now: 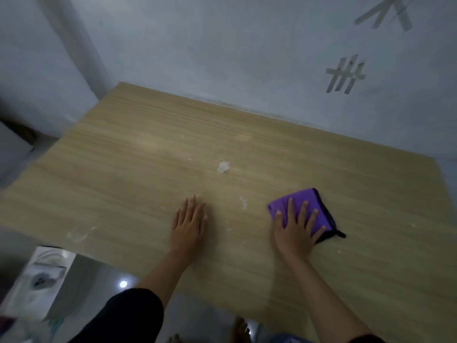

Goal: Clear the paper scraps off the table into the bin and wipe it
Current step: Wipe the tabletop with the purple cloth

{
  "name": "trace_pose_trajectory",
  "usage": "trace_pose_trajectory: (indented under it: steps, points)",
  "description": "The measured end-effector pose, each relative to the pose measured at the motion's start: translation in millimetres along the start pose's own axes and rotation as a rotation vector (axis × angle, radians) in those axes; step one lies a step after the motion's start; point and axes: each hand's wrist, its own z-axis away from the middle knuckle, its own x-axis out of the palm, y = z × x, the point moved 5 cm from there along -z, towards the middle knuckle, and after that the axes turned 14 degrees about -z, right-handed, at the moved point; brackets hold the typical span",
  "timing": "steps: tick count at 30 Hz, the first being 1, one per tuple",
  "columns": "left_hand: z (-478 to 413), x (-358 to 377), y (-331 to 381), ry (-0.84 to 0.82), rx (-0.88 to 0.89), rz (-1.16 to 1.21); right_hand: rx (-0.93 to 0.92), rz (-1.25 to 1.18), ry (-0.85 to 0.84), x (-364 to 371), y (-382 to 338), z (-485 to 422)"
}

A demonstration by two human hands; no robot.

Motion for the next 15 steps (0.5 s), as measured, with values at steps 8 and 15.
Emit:
trace_pose_trajectory:
  steps: [8, 15]
  points:
    - [25.4, -9.3, -86.1, -0.040, -0.074, 0.048, -0.697, 0.062, -0.250, 94.9, -112.5, 165.1]
    - [39.8, -12.4, -148.1, -0.061, -0.097, 0.088, -0.536, 0.046, -0.165, 102.5, -139.1, 91.3]
